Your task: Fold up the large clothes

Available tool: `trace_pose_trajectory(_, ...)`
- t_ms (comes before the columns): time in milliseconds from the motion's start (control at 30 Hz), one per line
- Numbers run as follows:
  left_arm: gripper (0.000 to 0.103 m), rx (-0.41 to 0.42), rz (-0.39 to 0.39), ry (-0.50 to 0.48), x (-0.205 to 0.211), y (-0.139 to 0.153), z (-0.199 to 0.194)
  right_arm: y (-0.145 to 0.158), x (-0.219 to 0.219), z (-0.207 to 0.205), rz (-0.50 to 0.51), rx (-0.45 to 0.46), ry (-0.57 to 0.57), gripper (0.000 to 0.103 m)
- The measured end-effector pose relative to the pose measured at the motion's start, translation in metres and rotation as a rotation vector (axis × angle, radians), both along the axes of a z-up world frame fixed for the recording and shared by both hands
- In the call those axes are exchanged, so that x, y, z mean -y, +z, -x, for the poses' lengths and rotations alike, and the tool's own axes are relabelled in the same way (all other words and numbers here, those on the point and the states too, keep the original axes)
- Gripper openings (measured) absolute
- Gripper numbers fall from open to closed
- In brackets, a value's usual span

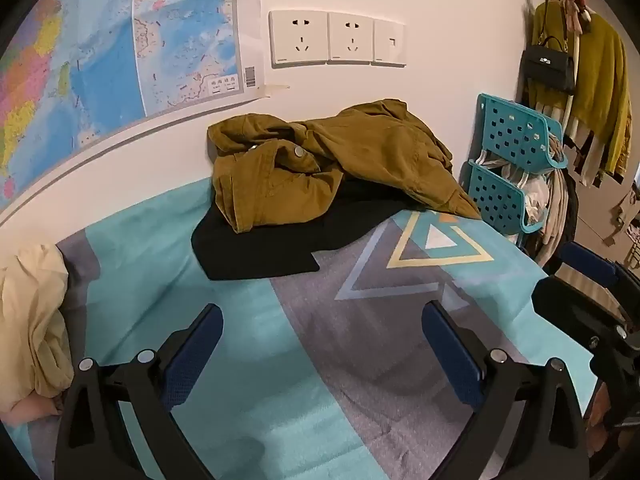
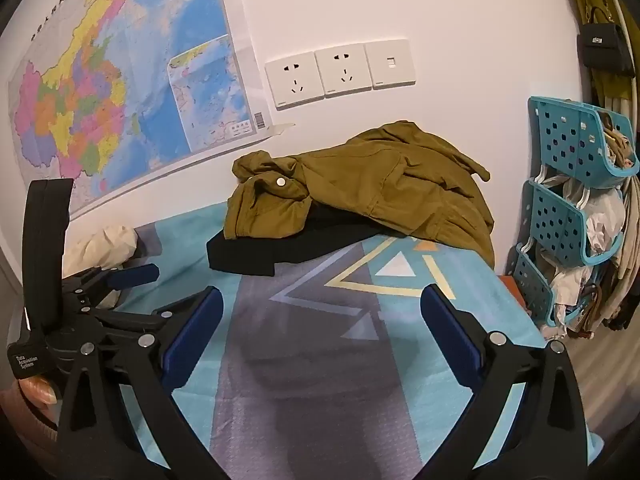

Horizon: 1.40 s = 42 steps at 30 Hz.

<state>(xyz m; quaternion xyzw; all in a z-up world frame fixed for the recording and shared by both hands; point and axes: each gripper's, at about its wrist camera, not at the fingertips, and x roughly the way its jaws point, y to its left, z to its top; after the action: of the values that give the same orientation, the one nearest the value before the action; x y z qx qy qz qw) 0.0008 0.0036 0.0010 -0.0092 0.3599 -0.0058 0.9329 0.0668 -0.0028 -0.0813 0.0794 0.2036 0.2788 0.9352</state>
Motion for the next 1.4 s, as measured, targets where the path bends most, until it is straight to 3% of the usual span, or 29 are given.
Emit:
trace_pose_trajectory(200, 0.096, 0.004, 0.081, -0.001, -0.023, 0.002, -0.003, 0.004, 0.010, -0.006, 0.002, 0.008, -0.002, 0.098)
trace_pose_trajectory(300, 0.096, 0.026, -0.024, 0.021, 0.003, 0.011, -0.006, 0.008, 0.008, -0.007, 0.010, 0.015, -0.003, 0.098)
trace_pose_trajectory(1400, 0.096, 0.055, -0.011, 0.020, 0.004, 0.017, -0.003, 0.010, 0.001, -0.008, 0.016, 0.030, -0.014, 0.098)
